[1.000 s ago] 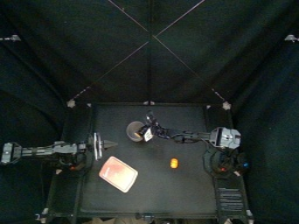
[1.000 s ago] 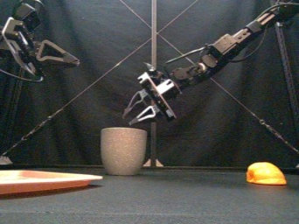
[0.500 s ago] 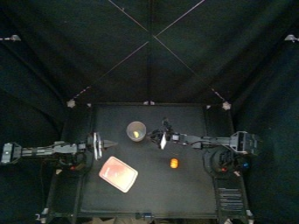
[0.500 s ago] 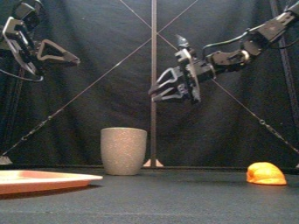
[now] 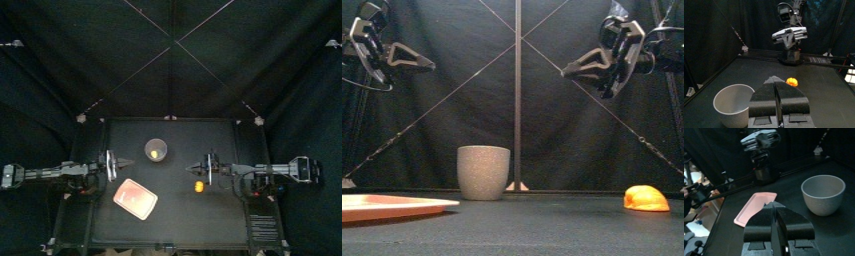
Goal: Pick the chip then place it in the grey bowl
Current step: Drop chip in the grey bowl and return to neutral
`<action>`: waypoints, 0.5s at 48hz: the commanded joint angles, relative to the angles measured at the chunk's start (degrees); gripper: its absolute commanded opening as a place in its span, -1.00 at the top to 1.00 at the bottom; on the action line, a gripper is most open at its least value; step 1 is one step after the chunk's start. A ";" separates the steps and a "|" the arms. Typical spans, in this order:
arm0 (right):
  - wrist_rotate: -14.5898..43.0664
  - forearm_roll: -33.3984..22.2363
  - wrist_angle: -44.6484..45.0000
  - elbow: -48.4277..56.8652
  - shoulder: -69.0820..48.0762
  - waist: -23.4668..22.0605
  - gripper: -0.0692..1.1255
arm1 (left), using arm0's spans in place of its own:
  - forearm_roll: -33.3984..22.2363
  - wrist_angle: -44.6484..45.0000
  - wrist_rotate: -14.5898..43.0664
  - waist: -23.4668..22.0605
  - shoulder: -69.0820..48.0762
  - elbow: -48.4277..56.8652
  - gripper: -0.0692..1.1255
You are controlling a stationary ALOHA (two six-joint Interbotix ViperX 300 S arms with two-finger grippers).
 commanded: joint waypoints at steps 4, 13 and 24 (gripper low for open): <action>-0.09 -1.67 -0.53 -0.09 -1.32 0.62 0.33 | -4.48 -0.53 0.09 1.05 0.09 -1.85 0.72; -0.18 -3.34 -0.53 -0.26 -1.32 0.18 0.33 | -7.47 0.70 0.09 0.97 0.09 -1.49 0.72; -1.05 -6.06 -0.62 -1.32 -1.49 -3.69 0.33 | -6.68 2.11 0.44 0.62 0.62 -1.76 0.73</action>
